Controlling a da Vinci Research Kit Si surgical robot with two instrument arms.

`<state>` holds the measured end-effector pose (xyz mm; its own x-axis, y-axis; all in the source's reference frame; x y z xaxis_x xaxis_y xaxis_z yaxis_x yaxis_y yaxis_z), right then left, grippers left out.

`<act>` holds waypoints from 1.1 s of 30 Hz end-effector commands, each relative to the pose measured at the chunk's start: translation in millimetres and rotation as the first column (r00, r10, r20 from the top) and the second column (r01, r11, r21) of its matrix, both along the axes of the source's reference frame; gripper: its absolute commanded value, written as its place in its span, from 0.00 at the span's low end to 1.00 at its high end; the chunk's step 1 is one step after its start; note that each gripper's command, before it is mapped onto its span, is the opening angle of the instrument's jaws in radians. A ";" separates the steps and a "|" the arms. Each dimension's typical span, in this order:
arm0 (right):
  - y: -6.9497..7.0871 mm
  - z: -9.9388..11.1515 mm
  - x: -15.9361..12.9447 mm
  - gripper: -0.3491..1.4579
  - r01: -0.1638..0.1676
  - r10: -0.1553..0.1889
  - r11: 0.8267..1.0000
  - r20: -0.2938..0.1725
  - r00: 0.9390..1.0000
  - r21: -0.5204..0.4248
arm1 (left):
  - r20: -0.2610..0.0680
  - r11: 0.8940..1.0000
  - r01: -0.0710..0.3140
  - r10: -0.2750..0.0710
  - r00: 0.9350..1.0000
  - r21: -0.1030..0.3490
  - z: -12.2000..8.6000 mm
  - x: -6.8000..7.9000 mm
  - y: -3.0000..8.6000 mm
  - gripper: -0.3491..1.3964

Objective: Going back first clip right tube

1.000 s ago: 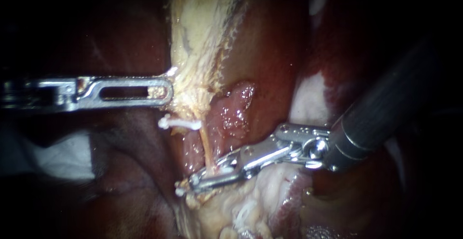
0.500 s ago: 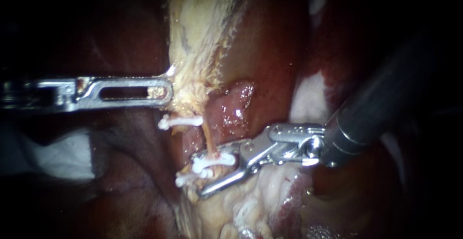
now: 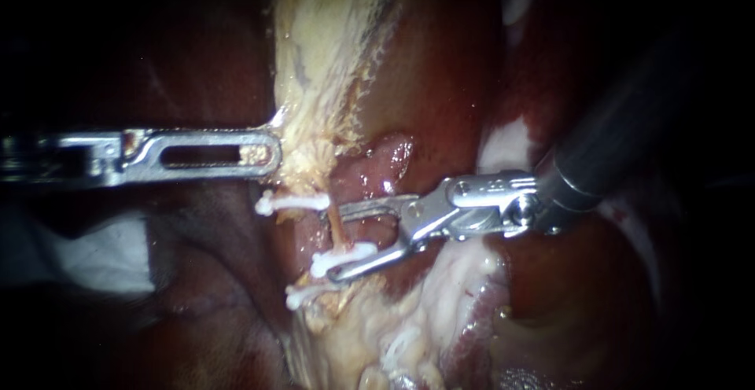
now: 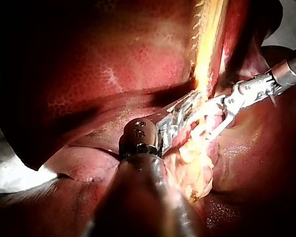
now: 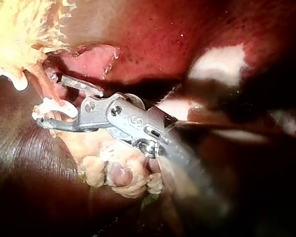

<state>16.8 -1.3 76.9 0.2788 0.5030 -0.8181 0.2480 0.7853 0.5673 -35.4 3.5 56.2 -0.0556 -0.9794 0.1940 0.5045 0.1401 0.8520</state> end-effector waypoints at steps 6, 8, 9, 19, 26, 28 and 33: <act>0.5 -2.4 -3.1 0.53 -0.011 0.009 0.997 -0.017 1.000 -0.070 | 0.000 1.000 0.000 0.000 1.000 -0.001 0.2 0.0 -0.1 0.00; 0.8 -3.3 -4.7 0.53 -0.018 0.016 0.994 -0.022 1.000 -0.103 | 0.000 1.000 -0.001 0.001 1.000 -0.002 0.3 0.0 -0.1 0.00; 1.0 -3.7 -5.4 0.53 -0.022 0.020 0.993 -0.022 1.000 -0.112 | 0.000 1.000 -0.001 0.001 1.000 -0.002 0.3 0.0 -0.1 0.00; 2.8 -7.8 -14.2 0.53 -0.060 0.060 0.985 -0.005 0.998 -0.160 | 0.000 1.000 -0.001 0.001 1.000 -0.003 0.5 0.0 -0.1 0.00; 4.5 -11.5 -17.7 0.53 -0.080 0.082 0.981 0.006 0.997 -0.174 | 0.000 1.000 -0.001 0.001 1.000 -0.004 0.7 0.0 -0.2 0.00; 4.8 -12.1 -18.2 0.53 -0.081 0.083 0.981 0.007 0.997 -0.174 | -0.001 1.000 -0.001 0.001 1.000 -0.005 0.9 -0.1 -0.2 0.00; 4.5 -12.7 -18.3 0.52 -0.075 0.077 0.983 0.003 0.997 -0.169 | -0.003 1.000 0.001 -0.001 1.000 -0.008 1.5 -0.5 -0.4 0.00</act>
